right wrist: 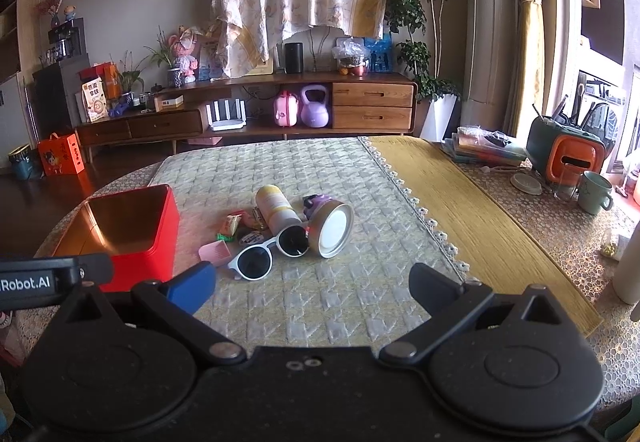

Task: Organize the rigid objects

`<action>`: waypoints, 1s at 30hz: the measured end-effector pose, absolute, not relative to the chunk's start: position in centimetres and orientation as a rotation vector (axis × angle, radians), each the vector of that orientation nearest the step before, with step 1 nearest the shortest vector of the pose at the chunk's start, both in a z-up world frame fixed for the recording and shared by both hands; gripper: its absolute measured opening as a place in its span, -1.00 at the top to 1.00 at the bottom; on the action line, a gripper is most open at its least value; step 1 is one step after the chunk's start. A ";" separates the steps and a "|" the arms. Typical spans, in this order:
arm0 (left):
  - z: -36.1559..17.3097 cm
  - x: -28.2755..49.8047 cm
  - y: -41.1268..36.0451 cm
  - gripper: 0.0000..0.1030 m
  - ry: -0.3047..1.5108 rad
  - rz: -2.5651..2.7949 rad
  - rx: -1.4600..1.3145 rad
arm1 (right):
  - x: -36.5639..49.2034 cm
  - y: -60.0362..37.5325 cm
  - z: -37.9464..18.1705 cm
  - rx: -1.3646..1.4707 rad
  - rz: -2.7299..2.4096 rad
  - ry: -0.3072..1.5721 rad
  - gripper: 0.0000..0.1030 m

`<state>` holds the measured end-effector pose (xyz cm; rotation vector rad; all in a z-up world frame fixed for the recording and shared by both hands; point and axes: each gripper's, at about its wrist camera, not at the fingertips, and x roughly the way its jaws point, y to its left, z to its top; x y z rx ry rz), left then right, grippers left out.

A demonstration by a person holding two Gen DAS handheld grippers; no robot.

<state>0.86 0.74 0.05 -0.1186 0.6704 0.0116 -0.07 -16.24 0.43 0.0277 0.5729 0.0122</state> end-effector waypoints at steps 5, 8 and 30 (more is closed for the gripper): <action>0.2 1.3 0.4 -1.00 0.669 0.008 -0.101 | 0.0 -16.2 0.3 0.028 0.017 0.572 -1.00; 0.1 1.9 0.2 -1.00 0.681 0.005 -0.088 | 0.2 -16.2 0.3 0.039 0.028 0.574 -1.00; -2.2 7.9 -2.0 -1.00 0.706 -0.027 -0.055 | 5.3 -19.6 -1.3 0.003 0.101 0.588 -1.00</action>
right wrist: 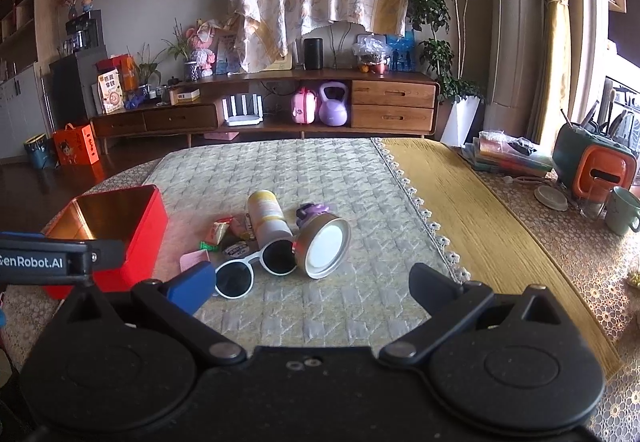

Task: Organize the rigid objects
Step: 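Grasp the white sunglasses with the left tool while the right tool grasps the tape roll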

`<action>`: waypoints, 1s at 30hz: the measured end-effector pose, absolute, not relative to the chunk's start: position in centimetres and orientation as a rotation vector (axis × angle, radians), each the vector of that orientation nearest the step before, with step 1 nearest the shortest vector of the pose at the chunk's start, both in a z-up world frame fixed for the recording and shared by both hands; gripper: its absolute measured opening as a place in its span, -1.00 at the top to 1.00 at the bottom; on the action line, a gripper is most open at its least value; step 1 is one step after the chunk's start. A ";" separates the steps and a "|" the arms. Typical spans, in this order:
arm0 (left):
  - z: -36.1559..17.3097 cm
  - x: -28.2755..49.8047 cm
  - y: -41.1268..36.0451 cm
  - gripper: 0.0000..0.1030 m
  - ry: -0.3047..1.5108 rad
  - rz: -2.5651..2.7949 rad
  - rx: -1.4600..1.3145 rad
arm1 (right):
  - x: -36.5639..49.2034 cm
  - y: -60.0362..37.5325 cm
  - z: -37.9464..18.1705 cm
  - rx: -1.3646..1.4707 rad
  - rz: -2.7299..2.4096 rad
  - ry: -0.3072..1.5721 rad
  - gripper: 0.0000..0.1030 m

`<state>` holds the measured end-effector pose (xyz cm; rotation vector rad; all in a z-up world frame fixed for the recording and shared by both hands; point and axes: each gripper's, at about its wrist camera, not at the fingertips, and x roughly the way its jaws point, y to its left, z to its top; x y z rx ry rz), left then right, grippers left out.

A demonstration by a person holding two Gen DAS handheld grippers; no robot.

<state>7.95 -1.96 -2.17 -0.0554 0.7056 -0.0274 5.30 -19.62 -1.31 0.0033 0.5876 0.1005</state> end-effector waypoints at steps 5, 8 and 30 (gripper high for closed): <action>-3.9 9.7 -2.8 -1.00 0.722 -0.023 -0.021 | 7.6 -20.6 -2.4 -0.028 0.111 0.627 -1.00; -4.9 11.0 -3.7 -1.00 0.732 0.001 0.029 | 9.5 -21.2 -2.7 -0.041 0.115 0.642 -0.99; -9.7 18.1 -7.8 -1.00 0.844 -0.127 0.052 | 20.0 -21.6 -6.1 -0.119 0.311 0.794 -0.89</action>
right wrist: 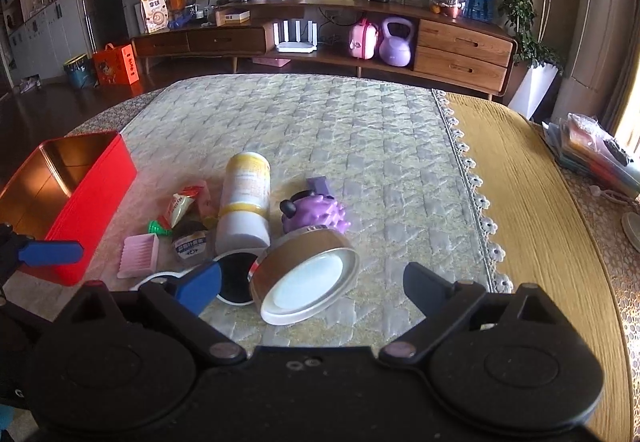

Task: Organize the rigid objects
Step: 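Grasp the white sunglasses with the left tool while the right tool grasps the tape roll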

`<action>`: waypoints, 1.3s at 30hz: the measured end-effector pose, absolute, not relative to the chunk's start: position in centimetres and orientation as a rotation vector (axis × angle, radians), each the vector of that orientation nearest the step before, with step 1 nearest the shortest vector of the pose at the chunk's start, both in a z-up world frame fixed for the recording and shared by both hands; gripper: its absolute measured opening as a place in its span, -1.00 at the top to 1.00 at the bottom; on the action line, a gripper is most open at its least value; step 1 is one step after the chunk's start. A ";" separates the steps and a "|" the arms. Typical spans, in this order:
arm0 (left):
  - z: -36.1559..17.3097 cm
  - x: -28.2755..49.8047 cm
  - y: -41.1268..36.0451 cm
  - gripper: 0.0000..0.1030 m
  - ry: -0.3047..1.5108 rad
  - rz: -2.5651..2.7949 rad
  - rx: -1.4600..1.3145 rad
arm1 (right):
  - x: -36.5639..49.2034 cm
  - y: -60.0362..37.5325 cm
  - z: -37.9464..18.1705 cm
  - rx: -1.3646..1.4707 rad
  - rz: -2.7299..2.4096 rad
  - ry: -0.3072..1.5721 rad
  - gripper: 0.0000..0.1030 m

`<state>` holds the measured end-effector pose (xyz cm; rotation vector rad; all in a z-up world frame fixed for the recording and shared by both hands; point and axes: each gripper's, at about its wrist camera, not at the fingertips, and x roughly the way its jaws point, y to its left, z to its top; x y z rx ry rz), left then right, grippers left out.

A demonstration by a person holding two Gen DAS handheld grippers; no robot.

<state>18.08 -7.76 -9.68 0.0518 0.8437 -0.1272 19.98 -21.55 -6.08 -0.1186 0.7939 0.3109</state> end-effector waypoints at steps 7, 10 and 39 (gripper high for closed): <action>-10.7 19.5 -8.4 -1.00 0.854 -0.148 0.077 | 21.7 -21.7 -7.0 -0.100 0.333 0.810 -0.85; -11.2 20.0 -8.7 -0.99 0.866 -0.160 0.089 | 22.2 -21.8 -7.4 -0.086 0.344 0.812 -0.85; -13.0 21.9 -9.6 0.32 0.889 -0.260 0.118 | 23.4 -22.8 -9.4 0.056 0.385 0.864 -0.47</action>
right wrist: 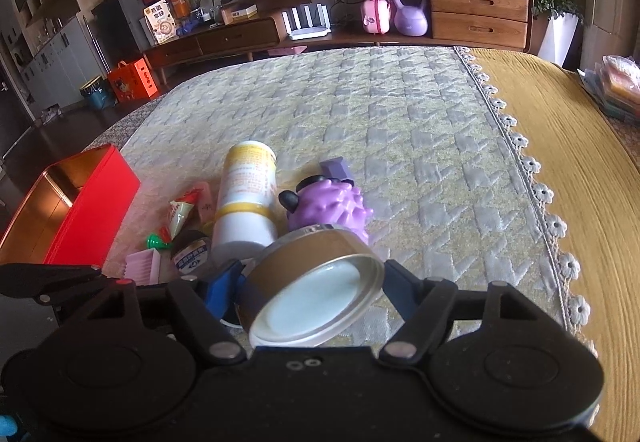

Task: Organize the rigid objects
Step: 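Grasp the white sunglasses with the left tool while the right tool grasps the tape roll, then carry sunglasses and tape roll into the red tin with both tools and release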

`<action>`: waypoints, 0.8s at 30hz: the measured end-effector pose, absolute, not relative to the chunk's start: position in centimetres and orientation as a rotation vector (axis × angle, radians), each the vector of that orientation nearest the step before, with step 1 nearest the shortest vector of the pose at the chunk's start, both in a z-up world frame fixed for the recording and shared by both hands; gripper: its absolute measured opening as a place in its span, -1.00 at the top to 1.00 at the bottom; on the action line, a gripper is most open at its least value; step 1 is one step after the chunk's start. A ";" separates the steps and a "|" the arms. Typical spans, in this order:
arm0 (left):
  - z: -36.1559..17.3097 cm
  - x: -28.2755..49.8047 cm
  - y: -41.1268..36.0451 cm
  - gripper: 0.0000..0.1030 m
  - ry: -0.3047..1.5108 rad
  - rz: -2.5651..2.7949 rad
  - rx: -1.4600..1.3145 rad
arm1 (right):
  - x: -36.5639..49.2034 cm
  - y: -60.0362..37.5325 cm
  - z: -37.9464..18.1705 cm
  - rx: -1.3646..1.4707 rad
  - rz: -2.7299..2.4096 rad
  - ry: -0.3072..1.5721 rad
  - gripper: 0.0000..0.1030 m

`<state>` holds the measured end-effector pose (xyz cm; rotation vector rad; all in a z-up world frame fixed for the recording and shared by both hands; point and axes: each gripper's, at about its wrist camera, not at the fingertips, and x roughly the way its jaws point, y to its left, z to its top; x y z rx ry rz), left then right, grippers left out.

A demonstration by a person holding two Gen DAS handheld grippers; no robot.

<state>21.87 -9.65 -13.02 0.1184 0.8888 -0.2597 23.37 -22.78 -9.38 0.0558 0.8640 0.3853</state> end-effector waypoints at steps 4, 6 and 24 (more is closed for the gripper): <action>-12.8 21.7 -9.5 0.35 0.901 -0.261 0.102 | 22.5 -22.8 -8.5 0.048 0.388 0.845 -0.47; -12.6 21.4 -9.4 0.36 0.901 -0.255 0.102 | 22.0 -22.8 -8.1 0.030 0.386 0.839 -0.47; -9.1 18.5 -6.0 0.39 0.884 -0.201 0.043 | 18.4 -21.6 -4.0 -0.058 0.381 0.831 -0.47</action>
